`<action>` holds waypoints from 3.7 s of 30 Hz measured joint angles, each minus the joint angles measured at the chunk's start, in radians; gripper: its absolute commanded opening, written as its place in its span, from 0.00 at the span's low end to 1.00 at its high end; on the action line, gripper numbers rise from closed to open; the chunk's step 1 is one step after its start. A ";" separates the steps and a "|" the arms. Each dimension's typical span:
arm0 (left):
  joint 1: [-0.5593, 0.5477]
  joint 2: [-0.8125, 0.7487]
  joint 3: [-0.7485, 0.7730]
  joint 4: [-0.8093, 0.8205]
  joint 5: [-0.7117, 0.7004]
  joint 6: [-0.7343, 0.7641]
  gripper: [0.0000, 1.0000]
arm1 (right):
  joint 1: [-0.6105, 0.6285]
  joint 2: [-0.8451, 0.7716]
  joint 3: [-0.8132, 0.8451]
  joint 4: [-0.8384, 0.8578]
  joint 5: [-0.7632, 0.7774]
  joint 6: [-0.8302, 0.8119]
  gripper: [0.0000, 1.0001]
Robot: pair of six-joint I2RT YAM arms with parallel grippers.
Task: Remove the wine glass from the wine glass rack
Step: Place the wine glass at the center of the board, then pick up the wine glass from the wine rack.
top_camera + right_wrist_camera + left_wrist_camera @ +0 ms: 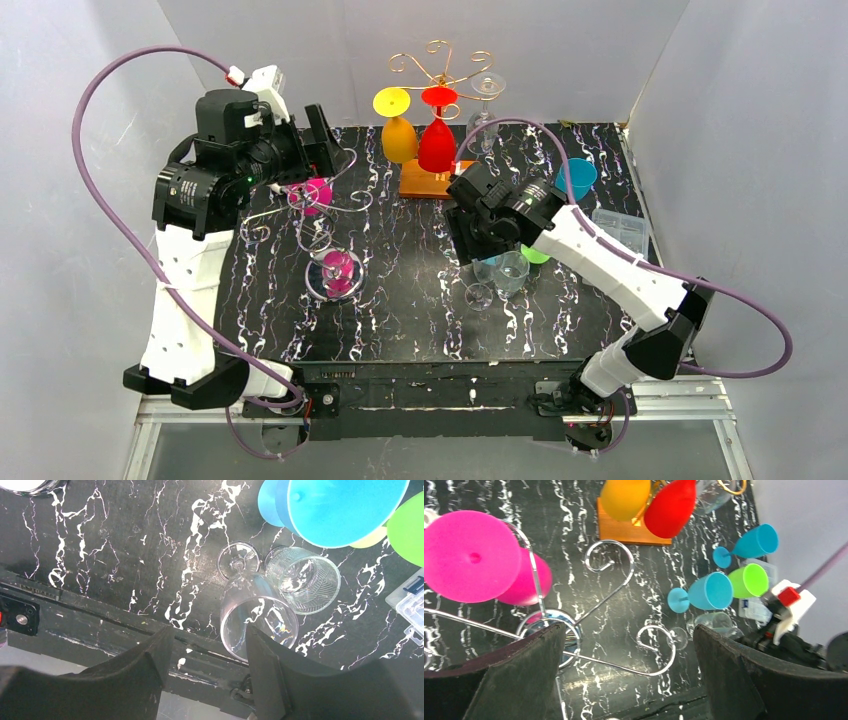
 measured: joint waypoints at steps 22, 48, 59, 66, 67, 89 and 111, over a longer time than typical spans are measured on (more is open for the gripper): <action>0.013 0.219 0.224 -0.098 -0.460 0.110 0.98 | 0.000 -0.062 0.164 -0.086 0.021 0.003 0.98; 0.191 0.349 0.305 -0.203 -0.306 0.107 0.98 | 0.000 -0.074 0.228 -0.043 0.029 -0.011 0.98; 0.220 0.349 0.246 -0.195 -0.267 0.104 0.98 | 0.000 -0.074 0.238 -0.044 0.029 -0.008 0.99; 0.241 0.335 0.192 -0.145 -0.220 0.090 0.95 | 0.000 -0.074 0.253 -0.044 0.029 0.000 0.98; 0.242 0.333 0.189 -0.143 -0.219 0.090 0.94 | 0.000 -0.074 0.253 -0.045 0.029 0.001 0.98; 0.251 0.327 0.204 -0.134 -0.167 0.087 0.64 | 0.000 -0.071 0.254 -0.045 0.030 0.010 0.98; 0.251 0.324 0.225 -0.076 -0.143 0.088 0.62 | 0.000 -0.064 0.259 -0.044 0.029 0.011 0.98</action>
